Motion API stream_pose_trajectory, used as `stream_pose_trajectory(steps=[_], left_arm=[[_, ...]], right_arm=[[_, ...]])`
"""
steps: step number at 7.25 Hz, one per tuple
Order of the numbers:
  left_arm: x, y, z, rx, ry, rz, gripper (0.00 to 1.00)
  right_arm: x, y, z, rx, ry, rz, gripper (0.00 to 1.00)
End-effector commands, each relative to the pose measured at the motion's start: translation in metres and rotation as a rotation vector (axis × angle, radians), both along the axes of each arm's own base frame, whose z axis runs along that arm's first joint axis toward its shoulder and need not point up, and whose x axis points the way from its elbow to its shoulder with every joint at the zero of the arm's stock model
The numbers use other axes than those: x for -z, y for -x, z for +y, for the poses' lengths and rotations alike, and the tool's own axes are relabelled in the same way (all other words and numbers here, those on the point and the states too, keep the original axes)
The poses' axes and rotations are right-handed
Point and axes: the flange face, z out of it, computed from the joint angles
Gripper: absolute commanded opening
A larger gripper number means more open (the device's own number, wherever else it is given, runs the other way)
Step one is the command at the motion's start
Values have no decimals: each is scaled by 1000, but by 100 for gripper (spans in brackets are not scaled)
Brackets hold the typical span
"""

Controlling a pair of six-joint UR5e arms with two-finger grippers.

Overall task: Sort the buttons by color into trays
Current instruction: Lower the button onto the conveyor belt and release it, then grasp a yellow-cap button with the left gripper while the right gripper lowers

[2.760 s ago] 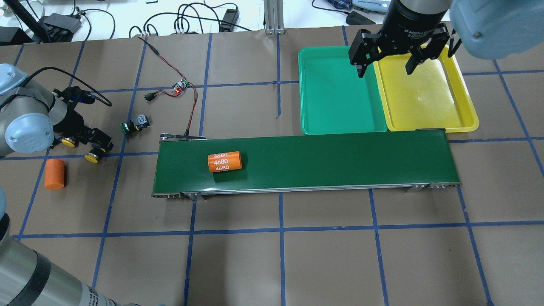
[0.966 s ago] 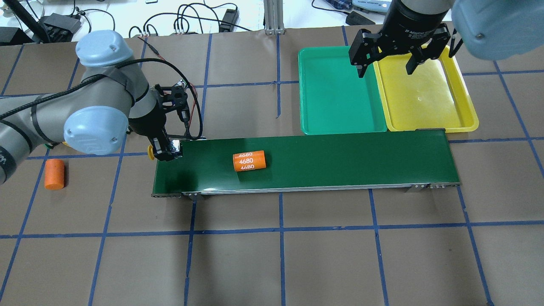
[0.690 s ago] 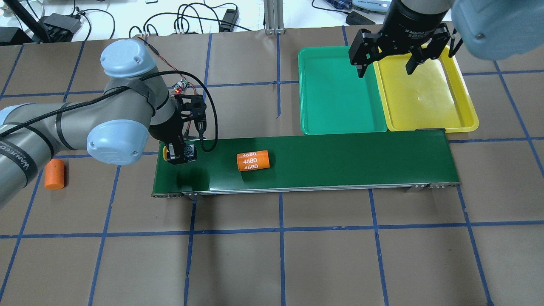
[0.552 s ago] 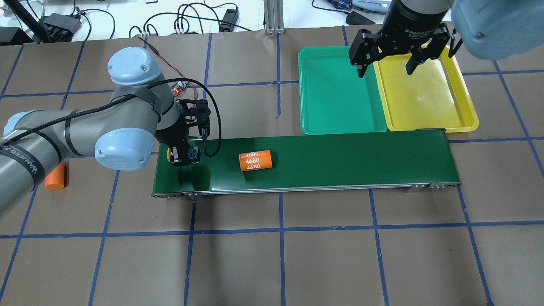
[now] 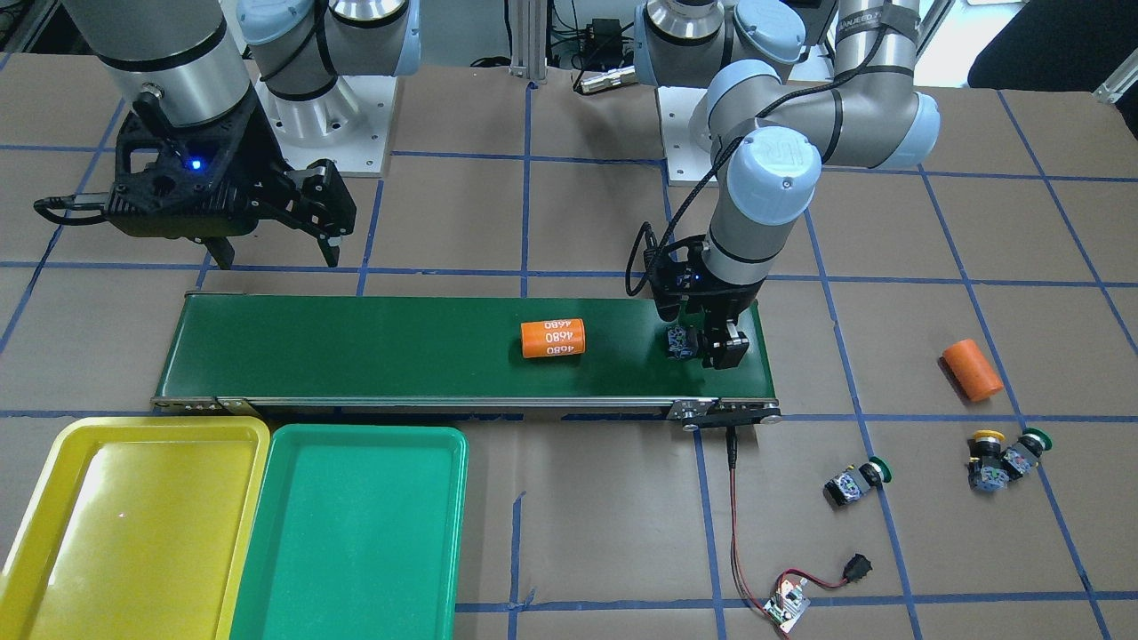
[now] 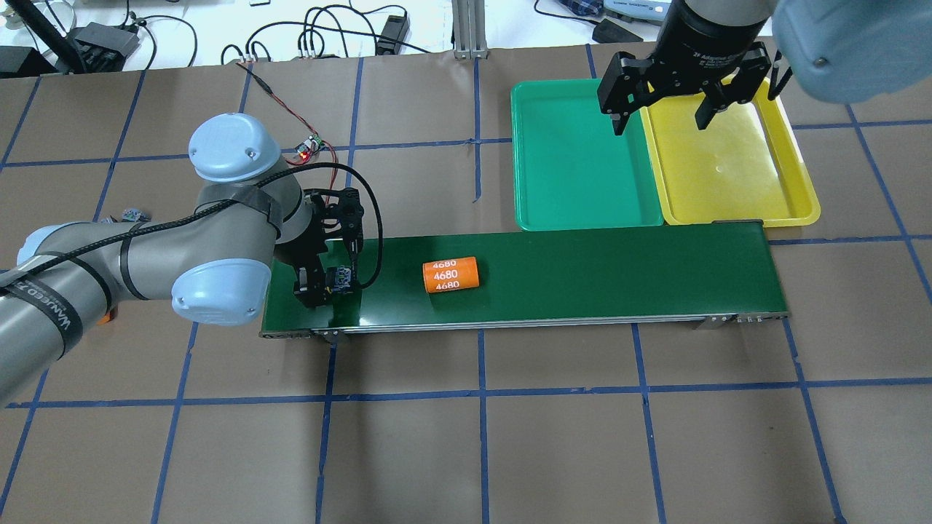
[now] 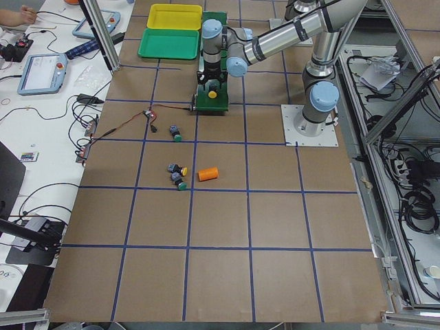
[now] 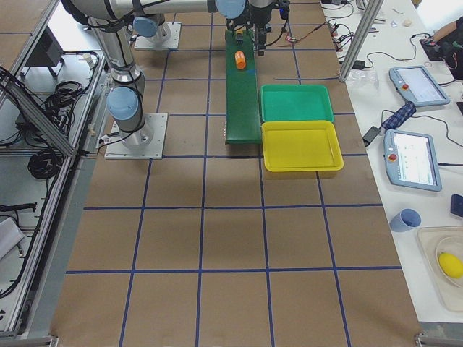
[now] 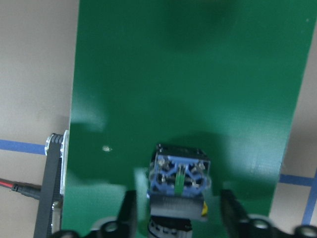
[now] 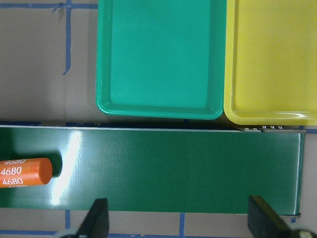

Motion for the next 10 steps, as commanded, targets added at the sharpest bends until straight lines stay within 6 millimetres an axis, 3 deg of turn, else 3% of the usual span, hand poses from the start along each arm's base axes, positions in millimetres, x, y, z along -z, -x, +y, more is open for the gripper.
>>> stream_pose_trajectory(steps=[1, 2, 3, 5, 6, 7, 8, 10], left_arm=[[-40, -40, -49, -38, 57, 13, 100], [-32, -93, -83, -131, 16, 54, 100], [-27, -121, -120, -199, 25, 44, 100], [6, -141, -183, -243, 13, 40, 100], [24, -179, -199, -282, -2, 23, 100], [48, -203, -206, -320, -32, 28, 100], [73, -204, -196, -332, -90, 33, 100], [90, -208, -184, -331, -142, 39, 100]], right_arm=[[0, 2, -1, 3, -1, 0, 100], [1, 3, -1, 5, -7, 2, 100], [1, 6, -1, 11, -7, 2, 100], [1, 12, -4, 19, -3, 12, 100], [-1, 26, -6, 44, -5, 17, 100], [-3, 39, -8, 68, -2, 16, 100], [-2, 42, -9, 79, -4, 9, 100], [-5, 44, -6, 76, -38, 19, 100]])
